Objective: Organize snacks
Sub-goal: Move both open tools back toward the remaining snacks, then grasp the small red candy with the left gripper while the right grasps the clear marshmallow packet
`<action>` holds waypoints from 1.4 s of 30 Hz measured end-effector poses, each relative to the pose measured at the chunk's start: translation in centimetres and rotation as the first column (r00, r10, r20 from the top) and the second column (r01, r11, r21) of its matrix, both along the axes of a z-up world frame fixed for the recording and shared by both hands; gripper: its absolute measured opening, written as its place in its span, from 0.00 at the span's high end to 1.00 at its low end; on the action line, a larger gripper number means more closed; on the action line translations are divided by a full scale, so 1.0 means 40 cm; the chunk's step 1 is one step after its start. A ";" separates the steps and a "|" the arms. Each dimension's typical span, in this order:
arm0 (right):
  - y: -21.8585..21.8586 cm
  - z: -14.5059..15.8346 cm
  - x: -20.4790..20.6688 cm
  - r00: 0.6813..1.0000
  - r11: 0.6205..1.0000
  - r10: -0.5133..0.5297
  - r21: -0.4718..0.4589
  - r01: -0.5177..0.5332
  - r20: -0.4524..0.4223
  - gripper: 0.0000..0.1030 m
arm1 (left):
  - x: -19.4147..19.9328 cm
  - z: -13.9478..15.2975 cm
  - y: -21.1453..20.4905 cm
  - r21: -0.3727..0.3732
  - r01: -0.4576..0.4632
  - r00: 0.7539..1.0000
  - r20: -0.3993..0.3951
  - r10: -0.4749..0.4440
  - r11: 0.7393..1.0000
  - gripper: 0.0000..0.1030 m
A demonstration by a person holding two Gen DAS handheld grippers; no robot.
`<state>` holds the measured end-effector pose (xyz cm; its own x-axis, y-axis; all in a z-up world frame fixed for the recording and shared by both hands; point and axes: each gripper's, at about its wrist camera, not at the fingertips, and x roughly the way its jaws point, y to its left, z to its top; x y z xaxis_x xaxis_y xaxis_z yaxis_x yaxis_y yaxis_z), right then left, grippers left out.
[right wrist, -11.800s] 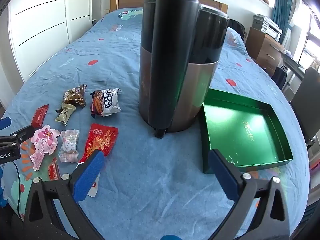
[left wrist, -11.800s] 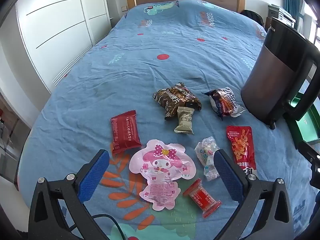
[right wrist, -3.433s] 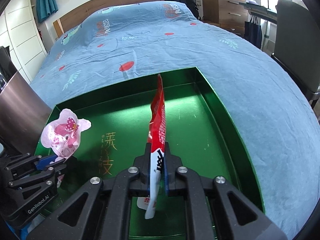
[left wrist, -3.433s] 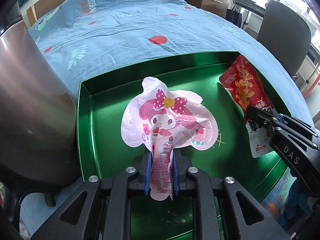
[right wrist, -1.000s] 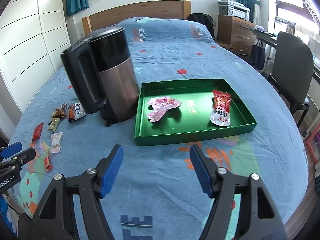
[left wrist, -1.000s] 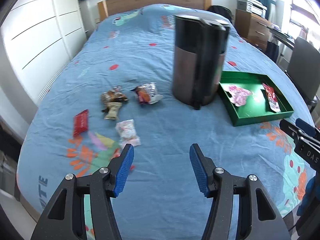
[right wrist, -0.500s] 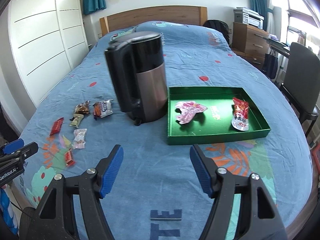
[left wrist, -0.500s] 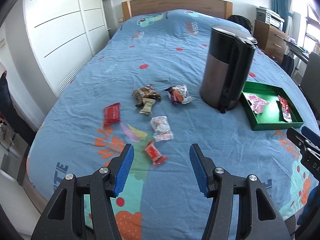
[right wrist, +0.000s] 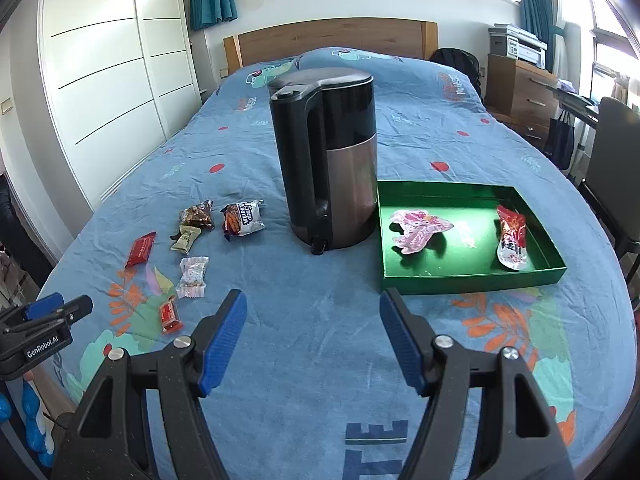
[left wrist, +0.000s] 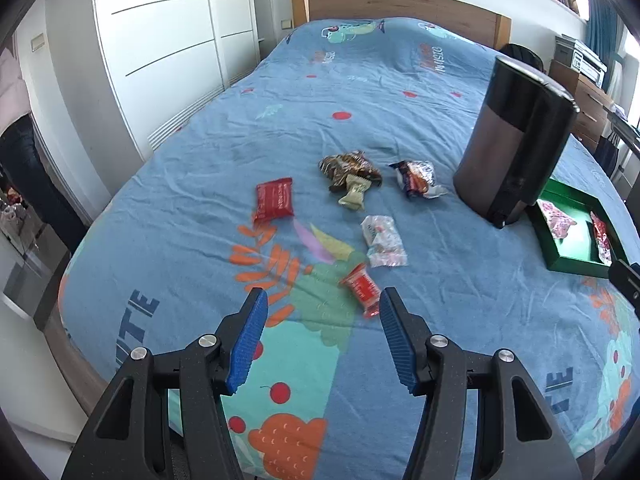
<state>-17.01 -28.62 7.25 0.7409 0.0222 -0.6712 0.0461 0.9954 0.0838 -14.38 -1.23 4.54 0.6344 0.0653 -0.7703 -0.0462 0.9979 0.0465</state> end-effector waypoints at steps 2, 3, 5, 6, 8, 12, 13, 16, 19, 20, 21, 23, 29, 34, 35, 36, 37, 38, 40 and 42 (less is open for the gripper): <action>0.009 -0.013 0.009 1.000 1.000 0.008 0.005 -0.008 -0.010 0.00 | 0.005 -0.019 0.016 0.001 -0.008 1.000 -0.011 0.008 1.000 0.49; 0.014 -0.018 0.012 1.000 1.000 0.012 0.002 -0.012 -0.015 0.00 | 0.009 -0.032 0.025 -0.006 -0.012 1.000 -0.022 0.012 1.000 0.49; 0.028 -0.036 0.025 0.999 1.000 0.024 -0.001 -0.024 -0.026 0.00 | 0.016 -0.057 0.042 -0.017 -0.024 0.999 -0.045 0.023 1.000 0.49; 0.034 -0.045 0.031 0.999 1.000 0.029 0.001 -0.029 -0.032 0.00 | 0.021 -0.067 0.050 -0.026 -0.029 0.998 -0.055 0.028 0.999 0.49; 0.049 -0.060 0.044 0.998 0.999 0.042 0.003 -0.042 -0.045 0.00 | 0.026 -0.084 0.064 -0.044 -0.042 0.997 -0.070 0.039 0.998 0.49; 0.084 -0.090 0.070 0.995 0.997 0.075 0.007 -0.074 -0.065 0.00 | 0.047 -0.112 0.080 -0.073 -0.060 0.994 -0.100 0.052 0.996 0.49; 0.094 -0.096 0.078 0.994 0.996 0.085 0.006 -0.085 -0.069 0.00 | 0.052 -0.120 0.079 -0.080 -0.058 0.993 -0.108 0.050 0.995 0.49; 0.124 -0.112 0.105 0.990 0.993 0.114 0.009 -0.114 -0.082 0.00 | 0.072 -0.137 0.067 -0.106 -0.051 0.991 -0.127 0.038 0.993 0.49; 0.146 -0.126 0.129 0.986 0.991 0.135 0.006 -0.135 -0.095 0.00 | 0.095 -0.158 0.049 -0.128 -0.051 0.988 -0.148 0.032 0.990 0.49; 0.152 -0.130 0.138 0.985 0.990 0.141 0.007 -0.141 -0.100 0.00 | 0.102 -0.164 0.044 -0.133 -0.051 0.988 -0.154 0.030 0.990 0.49; 0.155 -0.133 0.145 0.984 0.989 0.145 0.007 -0.145 -0.104 0.00 | 0.113 -0.174 0.038 -0.146 -0.055 0.986 -0.165 0.031 0.988 0.49; 0.166 -0.140 0.162 0.981 0.987 0.161 0.008 -0.161 -0.111 0.00 | 0.127 -0.186 0.029 -0.160 -0.063 0.983 -0.180 0.033 0.985 0.49; 0.193 -0.154 0.211 0.972 0.980 0.198 0.017 -0.197 -0.124 0.00 | 0.159 -0.216 0.004 -0.168 -0.070 0.980 -0.196 0.037 0.983 0.49; 0.202 -0.164 0.247 0.968 0.977 0.212 0.033 -0.210 -0.133 0.00 | 0.185 -0.246 -0.017 -0.172 -0.083 0.975 -0.218 0.044 0.982 0.49; 0.206 -0.165 0.252 0.967 0.976 0.217 0.033 -0.215 -0.134 0.00 | 0.191 -0.251 -0.020 -0.173 -0.088 0.974 -0.221 0.048 0.981 0.49; 0.209 -0.167 0.258 0.965 0.975 0.223 0.034 -0.220 -0.136 0.00 | 0.196 -0.255 -0.023 -0.169 -0.092 0.974 -0.221 0.053 0.981 0.49; 0.214 -0.170 0.268 0.963 0.973 0.231 0.037 -0.228 -0.142 0.00 | 0.201 -0.259 -0.024 -0.166 -0.097 0.973 -0.223 0.058 0.981 0.49; 0.217 -0.172 0.274 0.961 0.972 0.236 0.040 -0.232 -0.145 0.00 | 0.206 -0.263 -0.023 -0.166 -0.105 0.972 -0.226 0.066 0.981 0.49; 0.224 -0.176 0.287 0.958 0.970 0.243 0.044 -0.239 -0.149 0.00 | 0.215 -0.274 -0.018 -0.174 -0.128 0.968 -0.235 0.085 0.976 0.49; 0.234 -0.183 0.302 0.954 0.967 0.253 0.044 -0.249 -0.158 0.00 | 0.221 -0.281 -0.012 -0.177 -0.150 0.967 -0.233 0.106 0.973 0.49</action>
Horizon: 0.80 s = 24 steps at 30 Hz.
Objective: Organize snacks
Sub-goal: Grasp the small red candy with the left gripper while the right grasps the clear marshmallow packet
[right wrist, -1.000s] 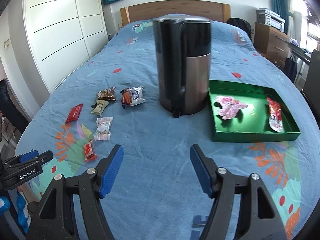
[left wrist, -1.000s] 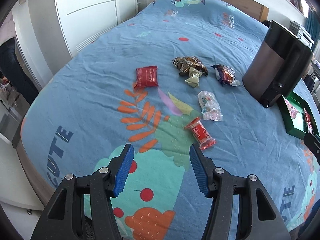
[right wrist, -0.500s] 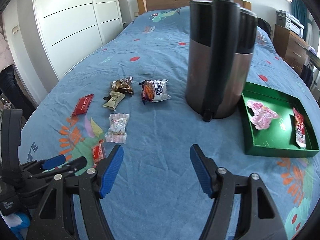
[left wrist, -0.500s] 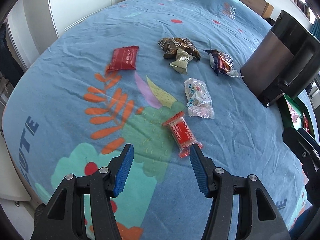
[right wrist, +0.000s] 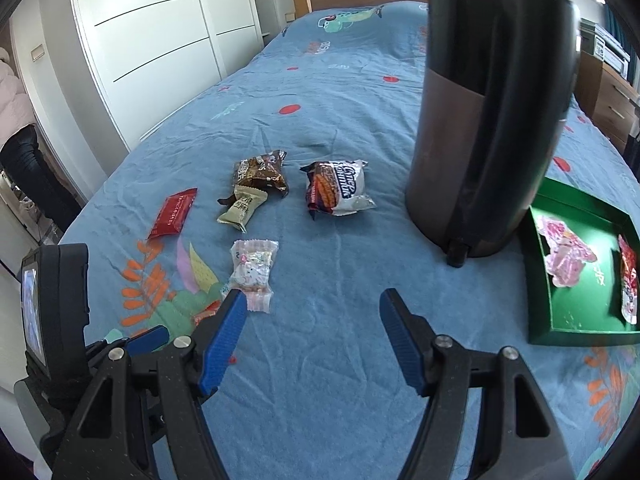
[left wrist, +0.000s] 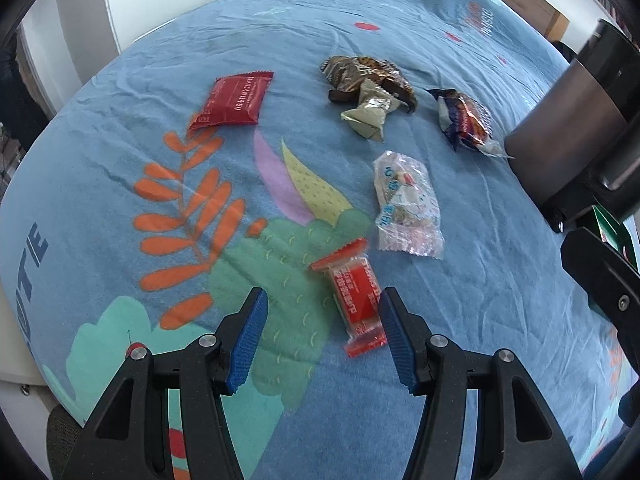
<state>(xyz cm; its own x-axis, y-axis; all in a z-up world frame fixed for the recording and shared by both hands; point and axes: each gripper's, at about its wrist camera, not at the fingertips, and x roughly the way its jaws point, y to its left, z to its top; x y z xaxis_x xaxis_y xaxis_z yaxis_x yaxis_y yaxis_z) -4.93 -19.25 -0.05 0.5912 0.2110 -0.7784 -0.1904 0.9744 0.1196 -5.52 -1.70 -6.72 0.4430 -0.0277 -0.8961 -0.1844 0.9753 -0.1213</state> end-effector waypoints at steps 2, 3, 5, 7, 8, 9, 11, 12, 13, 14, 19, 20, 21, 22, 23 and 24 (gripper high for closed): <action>0.011 -0.008 0.016 1.000 1.000 0.015 0.007 -0.015 -0.012 0.00 | 0.005 -0.004 0.004 -0.010 -0.009 1.000 -0.002 0.009 1.000 0.49; 0.017 -0.012 0.024 1.000 1.000 0.021 0.010 -0.020 -0.018 0.00 | 0.006 -0.005 0.006 -0.016 -0.014 1.000 -0.001 0.014 1.000 0.49; 0.032 -0.024 0.042 0.999 0.999 0.037 0.019 -0.037 -0.037 0.00 | 0.006 -0.008 0.012 -0.024 -0.028 1.000 0.004 0.028 0.999 0.49; 0.045 -0.035 0.055 0.998 0.999 0.045 0.024 -0.044 -0.049 0.00 | 0.006 -0.014 0.023 -0.043 -0.037 0.999 -0.003 0.037 0.998 0.48; 0.053 -0.043 0.064 0.997 0.998 0.052 0.031 -0.050 -0.059 0.00 | 0.007 -0.016 0.027 -0.051 -0.039 0.999 -0.004 0.039 0.998 0.48; 0.061 -0.050 0.071 0.996 0.998 0.057 0.036 -0.055 -0.067 0.00 | 0.006 -0.017 0.029 -0.049 -0.038 0.999 -0.003 0.038 0.998 0.48; 0.080 -0.067 0.088 0.993 0.996 0.074 0.049 -0.070 -0.087 0.00 | 0.004 -0.017 0.030 -0.040 -0.026 1.000 0.003 0.026 0.999 0.48; 0.088 -0.074 0.095 0.992 0.996 0.081 0.053 -0.077 -0.095 0.00 | 0.003 -0.018 0.032 -0.042 -0.018 1.000 0.004 0.018 0.999 0.48; 0.096 -0.083 0.103 0.991 0.995 0.087 0.057 -0.081 -0.103 0.00 | 0.007 -0.018 0.034 -0.045 -0.014 1.000 0.005 0.014 0.999 0.48; 0.102 -0.091 0.109 0.990 0.995 0.090 0.061 -0.083 -0.113 0.00 | 0.009 -0.020 0.037 -0.049 -0.010 1.000 0.005 0.011 0.999 0.48; 0.126 -0.128 0.140 0.983 0.993 0.098 0.073 -0.088 -0.153 0.00 | 0.022 -0.022 0.046 -0.064 0.011 1.000 0.008 -0.011 0.998 0.52; 0.133 -0.136 0.147 0.982 0.993 0.101 0.075 -0.090 -0.162 0.00 | 0.023 -0.023 0.048 -0.074 0.012 1.000 0.005 -0.011 0.997 0.53; 0.138 -0.141 0.151 0.980 0.993 0.103 0.078 -0.091 -0.169 0.00 | 0.025 -0.022 0.049 -0.084 0.011 1.000 0.003 -0.010 0.996 0.54; 0.142 -0.147 0.155 0.979 0.993 0.105 0.079 -0.093 -0.177 0.00 | 0.026 -0.022 0.050 -0.098 0.012 1.000 0.001 -0.012 0.995 0.56; 0.148 -0.154 0.162 0.977 0.993 0.105 0.078 -0.092 -0.184 0.00 | 0.026 -0.021 0.050 -0.111 0.014 1.000 -0.002 -0.014 0.994 0.56; 0.151 -0.161 0.169 0.976 0.993 0.104 0.081 -0.090 -0.191 0.00 | 0.029 -0.021 0.047 -0.133 0.025 1.000 -0.007 -0.026 0.991 0.56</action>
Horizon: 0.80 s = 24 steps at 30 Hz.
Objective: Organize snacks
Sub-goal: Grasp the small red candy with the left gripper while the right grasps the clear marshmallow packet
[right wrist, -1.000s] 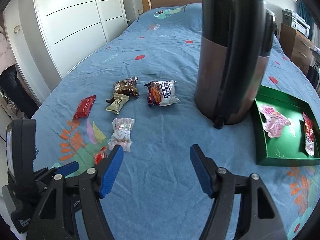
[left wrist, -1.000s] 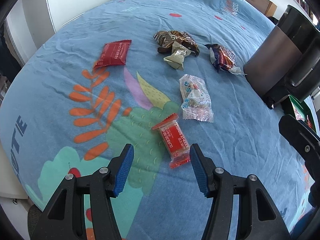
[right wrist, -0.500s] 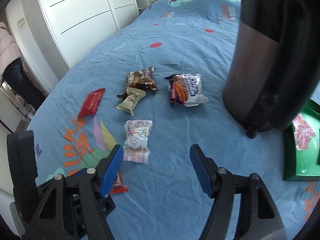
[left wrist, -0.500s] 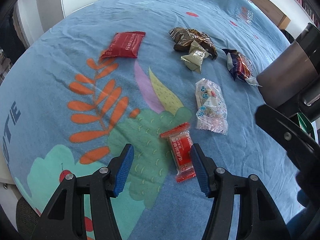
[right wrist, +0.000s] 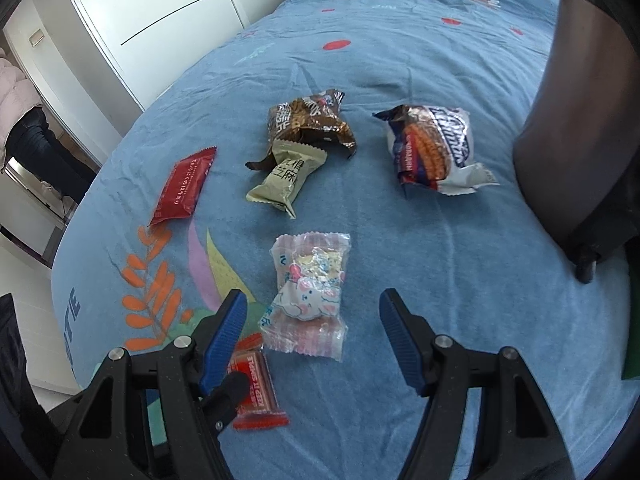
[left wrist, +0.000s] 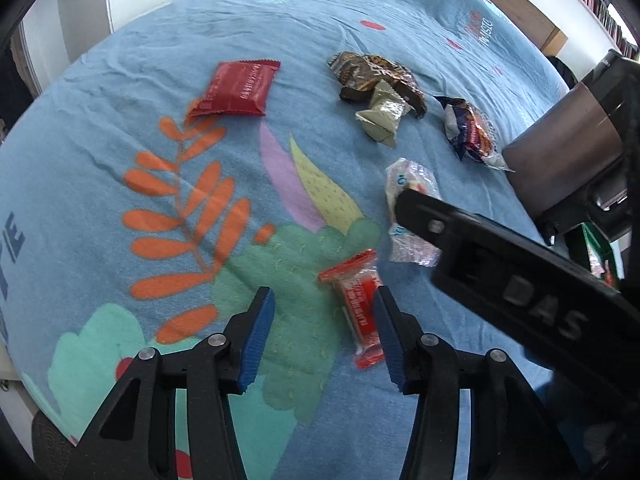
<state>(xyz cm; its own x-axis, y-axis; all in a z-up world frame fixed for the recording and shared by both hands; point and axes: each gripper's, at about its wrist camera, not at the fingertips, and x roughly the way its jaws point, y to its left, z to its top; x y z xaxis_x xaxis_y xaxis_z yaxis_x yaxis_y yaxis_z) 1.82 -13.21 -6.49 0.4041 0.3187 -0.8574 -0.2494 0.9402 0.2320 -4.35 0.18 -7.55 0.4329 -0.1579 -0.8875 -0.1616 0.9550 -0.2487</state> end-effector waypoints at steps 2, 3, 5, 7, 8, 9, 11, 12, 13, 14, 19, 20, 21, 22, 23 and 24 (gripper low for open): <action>-0.004 -0.008 0.007 1.000 1.000 -0.005 0.003 0.005 -0.012 0.00 | 0.000 0.001 -0.013 -0.015 0.020 1.000 -0.003 -0.020 1.000 0.56; -0.003 -0.011 0.012 1.000 1.000 -0.005 0.003 0.005 -0.015 0.00 | -0.001 0.002 -0.022 -0.013 0.028 1.000 -0.003 -0.028 1.000 0.56; -0.003 -0.016 0.017 1.000 1.000 0.003 -0.002 -0.003 -0.025 0.00 | 0.000 -0.002 -0.035 -0.005 0.031 0.999 -0.009 -0.031 1.000 0.56; -0.003 -0.019 0.020 0.999 1.000 0.011 -0.007 -0.011 -0.032 0.00 | 0.003 -0.008 -0.043 0.006 0.021 1.000 -0.021 -0.021 1.000 0.60; -0.003 -0.021 0.022 0.999 1.000 0.015 -0.005 -0.015 -0.037 0.00 | 0.004 -0.009 -0.045 0.002 0.013 1.000 -0.027 -0.013 1.000 0.63; -0.004 -0.021 0.024 0.999 1.000 0.019 -0.001 -0.019 -0.041 0.00 | 0.007 -0.012 -0.045 -0.002 0.010 0.999 -0.032 -0.010 1.000 0.70; 0.000 -0.025 0.027 0.998 1.000 0.029 0.002 -0.029 -0.052 0.00 | 0.014 -0.019 -0.047 0.005 0.011 0.999 -0.046 -0.011 1.000 0.79; 0.003 -0.028 0.028 0.998 0.999 0.035 0.003 -0.035 -0.060 0.00 | 0.014 -0.022 -0.044 0.006 0.012 0.999 -0.048 -0.012 1.000 0.80; 0.007 -0.029 0.029 0.997 0.999 0.039 0.004 -0.039 -0.063 0.00 | 0.014 -0.025 -0.041 0.000 0.015 0.999 -0.050 -0.015 1.000 0.81; 0.012 -0.032 0.029 0.997 0.999 0.046 0.004 -0.046 -0.066 0.00 | 0.015 -0.026 -0.040 -0.004 0.021 0.998 -0.052 -0.021 1.000 0.81; 0.016 -0.042 0.031 0.996 0.999 0.043 0.016 -0.042 -0.074 0.00 | 0.031 -0.031 -0.035 -0.008 0.063 0.996 -0.058 -0.063 0.998 0.81; 0.015 -0.043 0.031 0.996 0.999 0.042 0.018 -0.041 -0.072 0.00 | 0.035 -0.032 -0.034 -0.009 0.068 0.996 -0.059 -0.068 0.998 0.81; 0.013 -0.045 0.033 0.997 0.999 0.041 0.021 -0.039 -0.072 0.01 | 0.034 -0.031 -0.035 -0.008 0.076 0.995 -0.057 -0.076 0.997 0.81; 0.010 -0.045 0.032 0.997 0.999 0.038 0.025 -0.036 -0.070 0.02 | 0.034 -0.031 -0.036 -0.006 0.081 0.995 -0.055 -0.081 0.997 0.81; 0.009 -0.045 0.032 0.997 0.999 0.036 0.028 -0.034 -0.064 0.02 | 0.032 -0.031 -0.037 -0.003 0.087 0.995 -0.053 -0.087 0.996 0.81; 0.007 -0.043 0.031 0.998 0.999 0.034 0.028 -0.033 -0.056 0.02 | 0.030 -0.031 -0.038 -0.002 0.092 0.995 -0.050 -0.092 0.996 0.81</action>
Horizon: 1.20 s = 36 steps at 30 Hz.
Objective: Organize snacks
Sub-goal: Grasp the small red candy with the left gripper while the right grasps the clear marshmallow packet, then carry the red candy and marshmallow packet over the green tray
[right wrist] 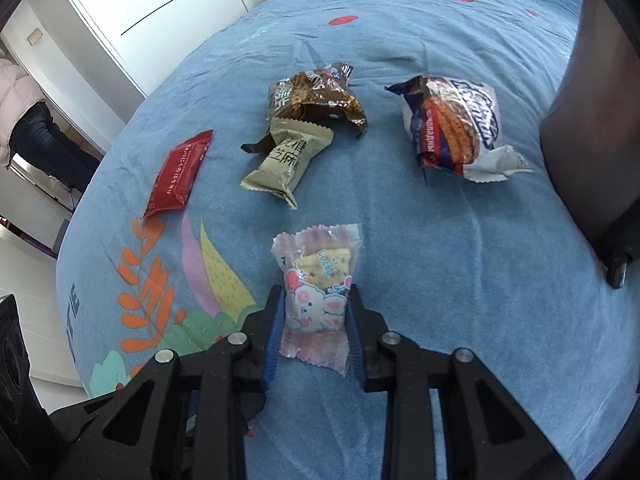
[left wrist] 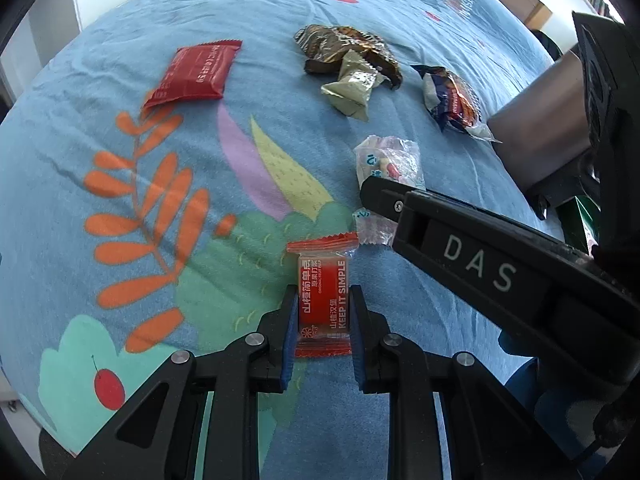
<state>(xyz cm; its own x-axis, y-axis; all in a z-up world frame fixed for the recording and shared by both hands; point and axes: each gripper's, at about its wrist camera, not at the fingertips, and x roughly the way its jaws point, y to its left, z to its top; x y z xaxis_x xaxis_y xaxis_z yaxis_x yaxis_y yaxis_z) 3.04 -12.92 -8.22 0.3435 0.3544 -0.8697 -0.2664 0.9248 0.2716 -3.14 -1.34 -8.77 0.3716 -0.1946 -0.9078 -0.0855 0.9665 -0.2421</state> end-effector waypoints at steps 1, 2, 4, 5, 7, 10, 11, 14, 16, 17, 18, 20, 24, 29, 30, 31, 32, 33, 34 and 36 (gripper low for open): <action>-0.001 0.002 -0.002 1.000 1.000 -0.002 0.001 0.002 0.008 0.02 | -0.001 0.000 0.000 -0.001 0.003 1.000 0.002 -0.003 1.000 0.81; -0.004 0.004 -0.005 1.000 1.000 -0.003 0.002 0.003 0.014 0.02 | -0.002 0.000 0.000 -0.002 0.005 1.000 0.003 -0.005 1.000 0.81; -0.002 0.007 -0.008 1.000 1.000 -0.004 -0.002 0.004 0.027 0.04 | -0.004 0.001 0.000 -0.005 0.007 1.000 0.006 -0.007 1.000 0.81; -0.002 0.009 -0.007 1.000 1.000 -0.004 -0.002 0.004 0.031 0.04 | -0.003 0.004 0.001 -0.006 0.009 1.000 0.009 -0.009 1.000 0.81; -0.005 0.018 -0.012 0.999 1.000 -0.003 -0.005 0.003 0.045 0.04 | -0.005 0.009 0.005 -0.006 0.011 1.000 0.012 -0.011 1.000 0.81; -0.013 0.033 -0.023 0.998 1.000 -0.013 -0.006 0.014 0.063 0.04 | -0.022 0.021 0.011 -0.005 0.014 1.000 0.019 -0.013 1.000 0.81; -0.016 0.037 -0.026 0.998 1.000 -0.018 -0.006 0.018 0.066 0.04 | -0.024 0.024 0.010 -0.003 0.014 1.000 0.021 -0.014 1.000 0.81; -0.027 0.049 -0.039 0.997 1.000 -0.021 -0.017 0.022 0.078 0.04 | -0.028 0.032 0.009 -0.001 0.015 0.999 0.028 -0.015 1.000 0.81; -0.039 0.058 -0.048 0.996 0.999 -0.029 -0.021 0.031 0.086 0.04 | -0.032 0.038 0.008 0.005 0.016 0.999 0.033 -0.017 1.000 0.81; -0.042 0.060 -0.052 0.996 0.999 -0.033 -0.022 0.035 0.088 0.04 | -0.034 0.040 0.007 0.005 0.017 0.999 0.034 -0.017 1.000 0.81; -0.045 0.062 -0.054 0.995 0.999 -0.036 -0.026 0.038 0.089 0.04 | -0.036 0.043 0.008 0.007 0.017 0.999 0.035 -0.017 1.000 0.81; -0.051 0.065 -0.062 0.995 0.998 -0.040 -0.036 0.044 0.094 0.04 | -0.040 0.051 0.007 0.013 0.018 0.999 0.042 -0.019 1.000 0.81; -0.061 0.072 -0.075 0.994 0.997 -0.051 -0.046 0.056 0.101 0.04 | -0.049 0.068 0.006 0.032 0.018 0.998 0.063 -0.020 0.999 0.81; -0.078 0.087 -0.098 0.991 0.996 -0.070 -0.053 0.076 0.110 0.04 | -0.062 0.094 0.010 0.049 0.016 0.996 0.087 -0.020 0.999 0.81; -0.085 0.091 -0.105 0.991 0.995 -0.078 -0.053 0.084 0.113 0.04 | -0.066 0.098 0.009 0.053 0.016 0.995 0.093 -0.021 0.998 0.81; -0.090 0.094 -0.112 0.990 0.995 -0.083 -0.055 0.089 0.116 0.04 | -0.068 0.105 0.010 0.056 0.015 0.995 0.099 -0.020 0.998 0.81; -0.095 0.096 -0.119 0.989 0.994 -0.086 -0.056 0.093 0.117 0.04 | -0.069 0.111 0.010 0.060 0.015 0.994 0.105 -0.021 0.998 0.81; -0.098 0.098 -0.124 0.989 0.994 -0.089 -0.057 0.096 0.117 0.04 | -0.072 0.117 0.008 0.068 0.017 0.993 0.112 -0.024 0.998 0.81; -0.105 0.101 -0.133 0.988 0.993 -0.095 -0.058 0.103 0.118 0.04 | -0.076 0.123 0.006 0.077 0.018 0.992 0.119 -0.027 0.997 0.81; -0.114 0.106 -0.148 0.987 0.992 -0.103 -0.061 0.111 0.121 0.04 | -0.084 0.134 -0.001 0.088 0.022 0.991 0.130 -0.034 0.996 0.81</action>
